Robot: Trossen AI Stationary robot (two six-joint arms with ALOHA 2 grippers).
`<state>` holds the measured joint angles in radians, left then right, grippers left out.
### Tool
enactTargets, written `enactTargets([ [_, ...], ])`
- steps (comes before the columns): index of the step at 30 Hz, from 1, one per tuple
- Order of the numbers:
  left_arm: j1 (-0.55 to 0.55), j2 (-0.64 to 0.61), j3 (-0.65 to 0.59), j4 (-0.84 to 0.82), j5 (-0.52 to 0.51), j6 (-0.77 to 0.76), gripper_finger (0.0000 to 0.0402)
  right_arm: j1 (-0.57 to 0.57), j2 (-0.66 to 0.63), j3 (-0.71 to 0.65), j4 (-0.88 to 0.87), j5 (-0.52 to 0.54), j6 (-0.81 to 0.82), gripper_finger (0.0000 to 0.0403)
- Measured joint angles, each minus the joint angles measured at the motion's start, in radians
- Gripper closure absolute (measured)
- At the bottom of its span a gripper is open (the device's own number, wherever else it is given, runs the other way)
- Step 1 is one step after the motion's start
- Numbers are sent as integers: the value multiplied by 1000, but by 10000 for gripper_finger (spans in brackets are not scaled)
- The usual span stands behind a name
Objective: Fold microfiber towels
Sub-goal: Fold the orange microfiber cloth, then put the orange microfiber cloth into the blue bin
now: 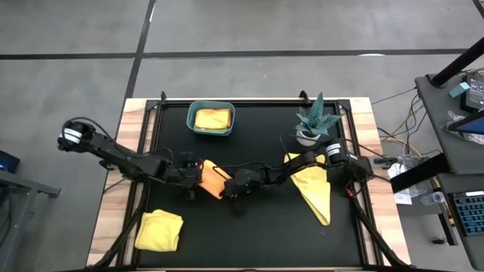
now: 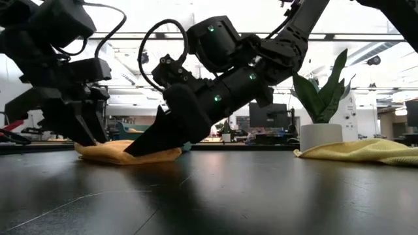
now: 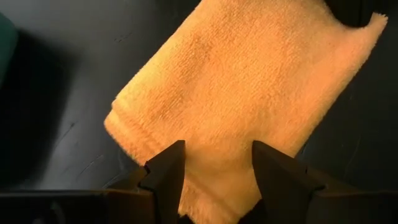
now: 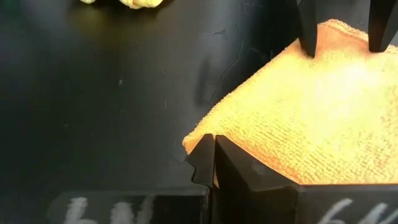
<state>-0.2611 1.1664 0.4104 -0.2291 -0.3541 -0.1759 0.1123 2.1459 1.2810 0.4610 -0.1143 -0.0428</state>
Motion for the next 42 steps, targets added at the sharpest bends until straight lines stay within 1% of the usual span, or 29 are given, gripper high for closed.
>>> enactTargets([
  [7, 0, -90, 30, -81, -4, 0, 231, -2, -69, 8, -73, 2, -20, 394],
  [12, 0, -158, 30, -81, -29, -1, 231, -14, -123, 14, -162, 10, -17, 394],
  [17, 0, -204, 29, -64, -68, -3, 231, -41, -152, 52, -282, 11, 28, 394],
  [20, 0, -214, 28, -46, -103, -27, 231, -54, -165, 67, -341, 13, 25, 394],
  [23, 0, -209, 26, -21, -115, -30, 231, -58, -180, 67, -353, 13, 16, 394],
  [26, 0, -196, 27, -3, -130, -86, 231, -60, -192, 66, -363, 14, -7, 394],
  [28, 1, -193, 28, -1, -150, -133, 230, -60, -201, 66, -383, 35, -34, 394],
  [32, 1, -189, 24, 1, -153, -164, 230, -60, -209, 65, -410, 89, -66, 394],
  [42, 4, -185, 24, 3, -153, -184, 230, -61, -210, 58, -406, 91, -73, 394],
])
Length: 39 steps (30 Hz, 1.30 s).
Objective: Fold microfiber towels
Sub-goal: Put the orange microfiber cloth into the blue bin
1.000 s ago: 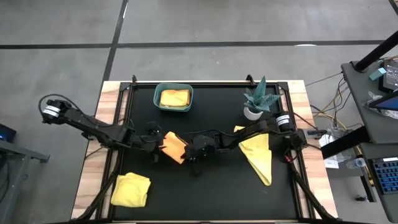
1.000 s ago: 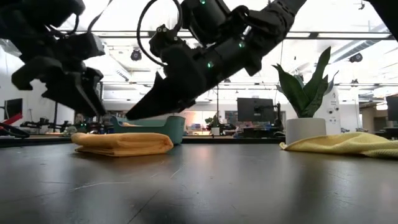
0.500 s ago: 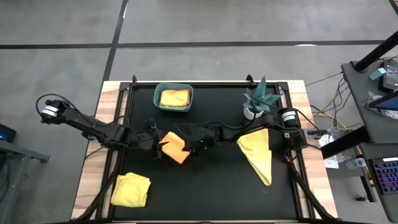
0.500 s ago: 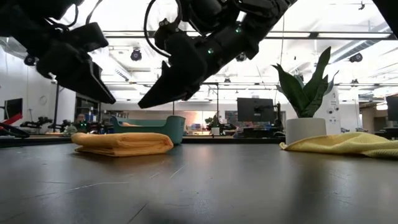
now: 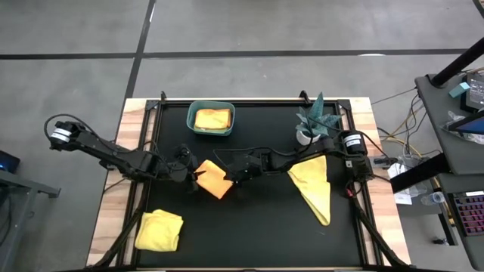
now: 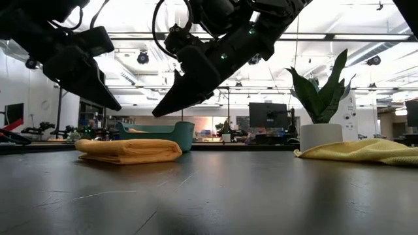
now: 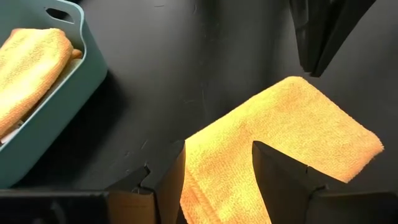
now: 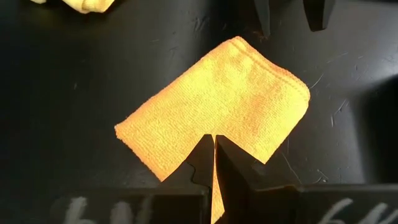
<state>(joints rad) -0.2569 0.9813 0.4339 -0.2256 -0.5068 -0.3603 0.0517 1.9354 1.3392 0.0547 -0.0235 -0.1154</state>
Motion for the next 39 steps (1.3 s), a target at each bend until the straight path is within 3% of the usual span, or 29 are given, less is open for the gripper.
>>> enactTargets([
  [15, 0, 0, 0, 16, -2, -4, 230, 2, -26, -44, 11, 0, -63, 394],
  [20, 1, 0, 2, 55, -5, -119, 230, -8, -91, -142, 162, -5, -109, 394],
  [26, 31, 6, 18, 57, 2, -389, 230, -45, -163, -251, 301, -10, -128, 394],
  [30, 66, 20, 48, 49, 85, -505, 230, -76, -226, -265, 309, -11, -134, 394],
  [39, 101, 173, 287, -441, 161, -707, 236, -126, -317, -265, 303, -10, -200, 394],
])
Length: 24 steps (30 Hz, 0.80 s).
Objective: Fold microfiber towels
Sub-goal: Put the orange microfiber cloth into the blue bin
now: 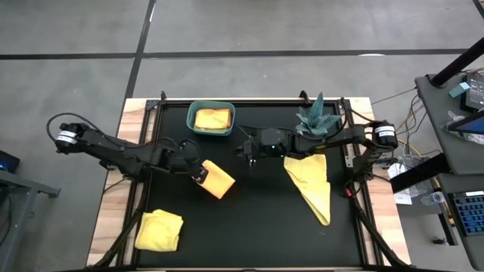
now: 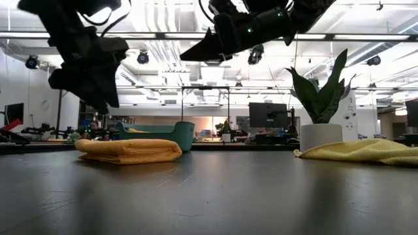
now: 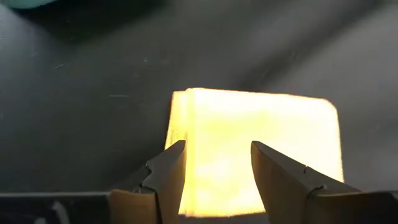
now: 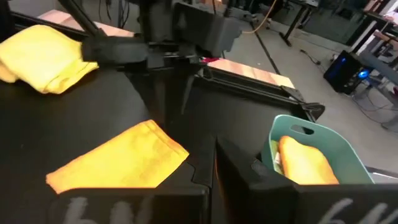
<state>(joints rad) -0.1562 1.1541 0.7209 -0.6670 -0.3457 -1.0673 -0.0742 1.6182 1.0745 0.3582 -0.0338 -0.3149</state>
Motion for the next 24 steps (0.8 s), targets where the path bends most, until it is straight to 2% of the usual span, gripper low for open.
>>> enactTargets([
  [5, 11, 79, 50, -30, 121, 27, 234, -9, -3, -3, -10, 0, -3, 394],
  [10, 32, 134, 41, -23, 229, 24, 195, -10, -6, -29, -11, -3, -21, 394],
  [18, 97, 200, 41, 7, 311, 24, 91, -34, -25, -66, -11, -14, -33, 394],
  [24, 161, 239, 36, 60, 310, 148, 71, -78, -25, -66, 7, -104, -15, 394],
])
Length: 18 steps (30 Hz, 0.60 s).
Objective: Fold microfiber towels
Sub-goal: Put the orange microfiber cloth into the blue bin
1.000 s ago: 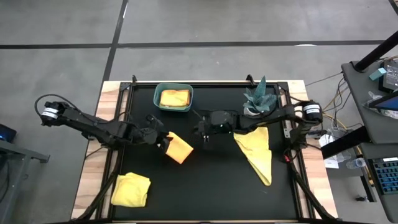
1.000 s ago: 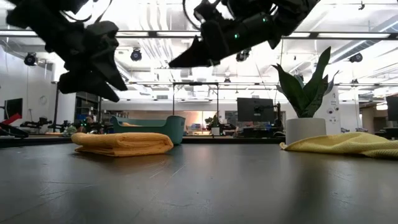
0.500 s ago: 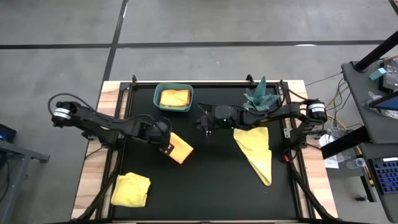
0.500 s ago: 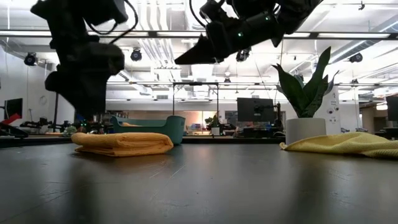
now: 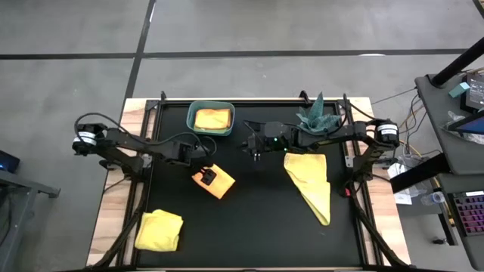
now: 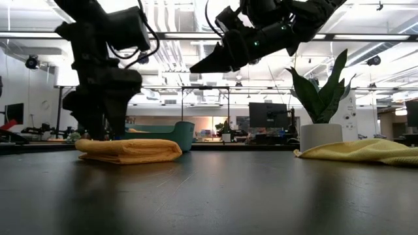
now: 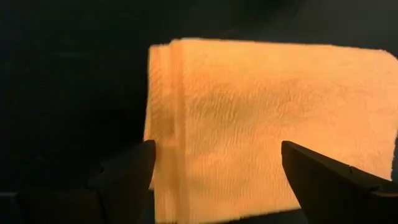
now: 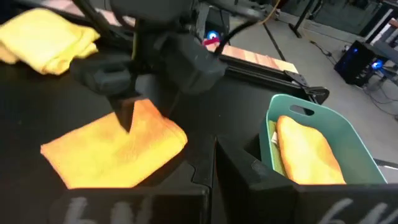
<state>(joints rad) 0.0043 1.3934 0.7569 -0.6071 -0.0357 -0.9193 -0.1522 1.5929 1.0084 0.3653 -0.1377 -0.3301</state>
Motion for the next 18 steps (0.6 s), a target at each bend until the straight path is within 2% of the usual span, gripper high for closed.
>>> enactTargets([
  [11, 60, 21, -6, 6, -49, 122, 70, -6, -1, 0, 3, -31, 50, 394],
  [18, 61, 52, -49, 146, -23, 108, 70, -6, -1, -1, -26, -30, 32, 394],
])
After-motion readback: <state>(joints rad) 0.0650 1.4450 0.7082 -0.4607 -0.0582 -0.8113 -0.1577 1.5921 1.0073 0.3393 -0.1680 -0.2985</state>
